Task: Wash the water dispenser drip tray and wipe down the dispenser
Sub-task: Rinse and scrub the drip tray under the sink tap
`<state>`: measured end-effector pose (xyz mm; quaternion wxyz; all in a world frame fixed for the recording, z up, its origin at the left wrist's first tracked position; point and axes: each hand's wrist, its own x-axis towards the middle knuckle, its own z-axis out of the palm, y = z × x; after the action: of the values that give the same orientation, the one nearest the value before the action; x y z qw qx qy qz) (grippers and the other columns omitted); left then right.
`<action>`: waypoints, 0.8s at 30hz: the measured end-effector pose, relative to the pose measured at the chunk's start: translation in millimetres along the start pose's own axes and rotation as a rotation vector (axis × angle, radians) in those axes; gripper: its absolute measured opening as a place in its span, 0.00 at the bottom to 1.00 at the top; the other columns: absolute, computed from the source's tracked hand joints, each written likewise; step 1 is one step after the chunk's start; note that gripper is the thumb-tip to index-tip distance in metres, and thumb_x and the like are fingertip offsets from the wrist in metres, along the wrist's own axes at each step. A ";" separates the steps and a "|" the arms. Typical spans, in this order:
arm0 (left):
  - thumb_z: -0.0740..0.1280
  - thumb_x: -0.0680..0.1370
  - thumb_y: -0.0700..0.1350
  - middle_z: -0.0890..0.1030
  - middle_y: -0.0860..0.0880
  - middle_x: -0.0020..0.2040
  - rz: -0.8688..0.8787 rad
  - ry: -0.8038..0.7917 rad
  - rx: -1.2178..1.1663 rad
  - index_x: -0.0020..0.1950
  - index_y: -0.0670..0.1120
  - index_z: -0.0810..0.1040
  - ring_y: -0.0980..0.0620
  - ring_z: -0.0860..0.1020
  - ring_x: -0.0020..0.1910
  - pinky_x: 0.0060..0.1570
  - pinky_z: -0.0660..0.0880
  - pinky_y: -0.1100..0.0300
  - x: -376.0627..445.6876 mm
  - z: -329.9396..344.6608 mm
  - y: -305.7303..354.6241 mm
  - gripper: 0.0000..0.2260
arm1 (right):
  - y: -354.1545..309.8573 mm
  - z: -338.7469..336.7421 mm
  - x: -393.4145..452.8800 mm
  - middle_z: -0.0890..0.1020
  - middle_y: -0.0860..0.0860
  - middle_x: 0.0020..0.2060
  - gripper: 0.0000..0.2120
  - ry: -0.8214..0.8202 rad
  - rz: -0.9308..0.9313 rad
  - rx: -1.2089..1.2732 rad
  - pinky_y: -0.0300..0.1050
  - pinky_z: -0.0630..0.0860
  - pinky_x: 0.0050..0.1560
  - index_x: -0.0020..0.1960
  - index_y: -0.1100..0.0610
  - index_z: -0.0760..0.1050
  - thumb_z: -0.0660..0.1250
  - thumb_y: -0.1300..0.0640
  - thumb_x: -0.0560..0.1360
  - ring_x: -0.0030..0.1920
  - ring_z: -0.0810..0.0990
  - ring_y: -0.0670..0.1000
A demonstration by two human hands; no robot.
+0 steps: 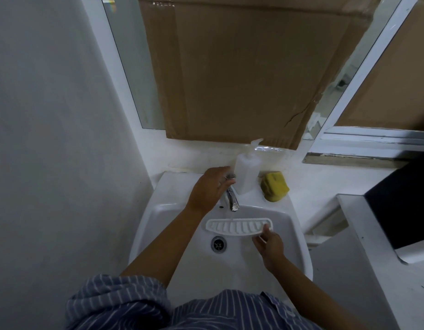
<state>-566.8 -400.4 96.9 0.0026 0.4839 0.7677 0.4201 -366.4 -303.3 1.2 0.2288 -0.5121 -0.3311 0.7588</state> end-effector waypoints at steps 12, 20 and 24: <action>0.61 0.80 0.38 0.75 0.43 0.38 -1.399 -0.146 -0.718 0.40 0.41 0.72 0.49 0.73 0.33 0.30 0.72 0.61 -114.3 56.5 -58.8 0.09 | -0.8 -7.8 5.0 0.80 0.60 0.51 0.11 0.195 -0.254 -0.204 0.58 0.80 0.55 0.51 0.61 0.73 0.65 0.52 0.79 0.52 0.81 0.60; 0.61 0.81 0.38 0.75 0.44 0.39 -1.409 -0.188 -0.786 0.47 0.39 0.73 0.51 0.73 0.33 0.25 0.71 0.66 -103.4 62.6 -52.1 0.05 | -4.0 -8.0 1.3 0.81 0.57 0.46 0.13 0.150 -0.488 -0.381 0.57 0.81 0.53 0.51 0.62 0.73 0.66 0.51 0.78 0.50 0.82 0.57; 0.62 0.81 0.41 0.76 0.45 0.41 -1.406 -0.170 -0.804 0.57 0.39 0.72 0.51 0.74 0.35 0.31 0.72 0.64 -106.6 61.1 -54.7 0.07 | -0.5 -4.5 -0.5 0.79 0.56 0.45 0.12 0.114 -0.483 -0.353 0.56 0.81 0.54 0.51 0.64 0.72 0.65 0.54 0.79 0.50 0.81 0.58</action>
<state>-525.5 -450.3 -20.9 0.4976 -0.1189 0.6797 0.5256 -362.0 -302.2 0.8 0.3282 -0.4924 -0.5568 0.5829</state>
